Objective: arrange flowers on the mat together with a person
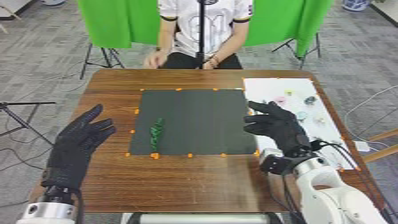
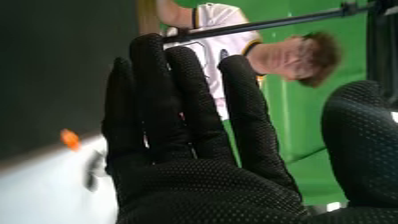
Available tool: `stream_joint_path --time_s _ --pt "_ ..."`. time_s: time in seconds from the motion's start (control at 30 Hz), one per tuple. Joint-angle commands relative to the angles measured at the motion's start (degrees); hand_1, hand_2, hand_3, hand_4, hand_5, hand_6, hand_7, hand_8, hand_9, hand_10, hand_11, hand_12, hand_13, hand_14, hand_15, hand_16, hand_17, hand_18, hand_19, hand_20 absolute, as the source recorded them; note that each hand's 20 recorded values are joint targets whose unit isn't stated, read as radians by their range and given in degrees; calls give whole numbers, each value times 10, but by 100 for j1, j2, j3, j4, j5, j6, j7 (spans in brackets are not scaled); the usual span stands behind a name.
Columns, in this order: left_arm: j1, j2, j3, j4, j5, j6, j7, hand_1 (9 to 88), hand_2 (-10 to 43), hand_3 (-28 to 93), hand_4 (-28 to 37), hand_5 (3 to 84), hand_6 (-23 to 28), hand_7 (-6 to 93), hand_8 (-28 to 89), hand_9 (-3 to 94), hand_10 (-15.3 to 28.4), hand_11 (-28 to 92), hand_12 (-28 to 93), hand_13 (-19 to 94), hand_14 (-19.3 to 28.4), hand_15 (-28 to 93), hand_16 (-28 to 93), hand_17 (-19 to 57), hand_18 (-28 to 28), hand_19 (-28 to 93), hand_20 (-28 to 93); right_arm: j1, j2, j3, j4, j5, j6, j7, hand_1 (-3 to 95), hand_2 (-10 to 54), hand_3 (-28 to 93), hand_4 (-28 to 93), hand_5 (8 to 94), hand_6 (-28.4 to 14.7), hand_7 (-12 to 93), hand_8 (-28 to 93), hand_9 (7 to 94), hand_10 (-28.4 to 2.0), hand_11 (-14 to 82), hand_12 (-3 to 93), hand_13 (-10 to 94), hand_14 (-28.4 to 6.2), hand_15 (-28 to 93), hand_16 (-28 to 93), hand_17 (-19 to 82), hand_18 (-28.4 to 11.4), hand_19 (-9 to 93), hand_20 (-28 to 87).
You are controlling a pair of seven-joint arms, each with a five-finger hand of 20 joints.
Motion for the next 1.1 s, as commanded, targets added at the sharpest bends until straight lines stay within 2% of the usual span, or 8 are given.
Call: stream_joint_path --time_s 0.03,0.1,0.17,0.3,0.37,0.57,0.73,1.1 --pt "140 -2 -47 -38 17 48 -7 216 45 785 -283 333 71 156 -107 331 205 284 106 212 265 510 -101 -105 246 497 59 -109 354 477 -586 -1559 614 986 232 66 725 -244 522 -44 146 -114 552 -205 195 139 490 -212 525 71 215 -267 639 103" --pt "149 -6 -49 -42 23 48 -9 216 46 785 -283 333 71 156 -107 331 205 284 106 212 264 510 -101 -105 246 496 58 -149 404 576 -720 -2168 662 1494 251 57 716 -233 525 -49 152 -117 555 -205 201 135 508 -213 534 65 249 -265 675 61" --pt "175 5 -55 -48 18 61 11 216 45 786 -283 333 71 156 -108 331 204 284 106 212 264 510 -101 -105 245 496 58 269 741 81 -693 -2918 1226 2201 279 40 713 -227 526 -52 150 -117 561 -205 203 134 532 -208 547 66 280 -258 702 38" --pt "213 44 -60 -59 4 91 57 215 45 787 -283 333 71 157 -108 331 204 285 106 212 264 510 -101 -105 245 496 58 346 959 -30 -721 -3846 1347 3095 323 6 698 -212 519 -71 139 -109 576 -209 209 137 586 -188 586 70 377 -232 809 -31" --pt "222 55 -51 -65 -2 92 75 215 45 787 -283 333 71 157 -108 331 204 285 105 212 264 509 -101 -105 245 496 58 344 1060 -89 -712 -4522 1269 3514 341 -14 688 -205 518 -77 138 -106 581 -211 215 138 612 -179 605 67 439 -203 883 -143" --pt "248 85 -59 -76 -11 123 105 214 45 788 -283 333 72 157 -108 330 203 285 105 213 264 508 -101 -105 245 495 57 329 1412 -226 -553 -6463 564 4585 383 -54 664 -193 556 -90 143 -104 604 -218 222 140 672 -159 635 82 560 -140 932 -214" --pt "237 105 -69 -67 -33 133 121 215 44 788 -283 333 71 157 -108 331 203 285 105 220 266 518 -99 -105 246 496 58 225 1467 -59 -398 -6868 -208 4972 395 -69 656 -189 570 -93 138 -103 608 -224 215 140 686 -162 638 88 577 -130 932 -206" --pt "182 121 -48 -51 -30 98 100 215 44 789 -283 333 71 159 -109 331 203 285 105 219 266 520 -102 -106 246 496 57 386 1425 -233 192 -6878 -1128 5406 412 -81 651 -188 553 -96 111 -95 580 -232 175 140 674 -164 629 91 576 -132 932 -185"
